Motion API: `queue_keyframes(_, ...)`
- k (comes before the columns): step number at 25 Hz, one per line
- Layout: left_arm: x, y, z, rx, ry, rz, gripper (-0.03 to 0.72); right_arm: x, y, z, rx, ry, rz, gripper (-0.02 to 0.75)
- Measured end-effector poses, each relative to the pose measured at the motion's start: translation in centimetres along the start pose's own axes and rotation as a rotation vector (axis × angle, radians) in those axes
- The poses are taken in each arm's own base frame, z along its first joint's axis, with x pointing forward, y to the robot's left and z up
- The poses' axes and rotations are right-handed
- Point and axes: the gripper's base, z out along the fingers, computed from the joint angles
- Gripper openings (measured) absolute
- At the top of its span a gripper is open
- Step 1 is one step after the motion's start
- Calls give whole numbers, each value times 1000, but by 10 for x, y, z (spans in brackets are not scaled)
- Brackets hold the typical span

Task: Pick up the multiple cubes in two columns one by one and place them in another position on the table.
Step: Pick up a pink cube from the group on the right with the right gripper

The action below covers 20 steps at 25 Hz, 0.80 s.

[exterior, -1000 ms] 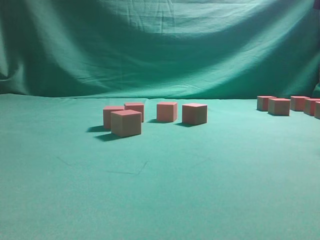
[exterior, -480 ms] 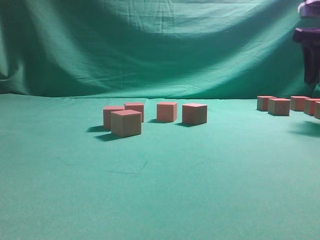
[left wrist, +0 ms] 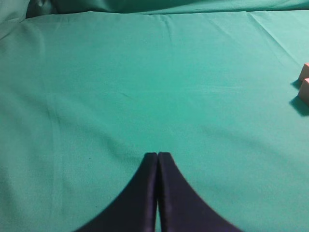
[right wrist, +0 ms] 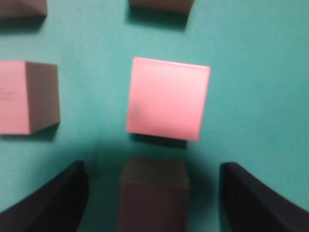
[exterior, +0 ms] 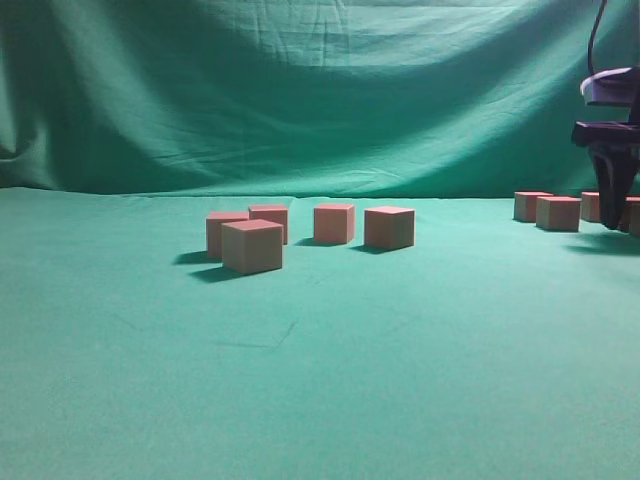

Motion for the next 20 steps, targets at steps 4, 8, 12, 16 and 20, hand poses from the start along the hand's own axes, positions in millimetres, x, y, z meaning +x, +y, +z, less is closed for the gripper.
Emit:
queue_keyframes(4,0,0,0,0,0,0,0,0,0,3,1,6,6,426)
queue_keyframes(8,0,0,0,0,0,0,0,1,0,2,0,12,7,257)
queue_keyframes(12,0,0,0,0,0,0,0,4,0,1,-2,46,8,266)
queue_keyframes(16,0,0,0,0,0,0,0,9,4,-19,-31,83,20,266)
queue_keyframes(20,0,0,0,0,0,0,0,14,13,-73,-98,28,26,266)
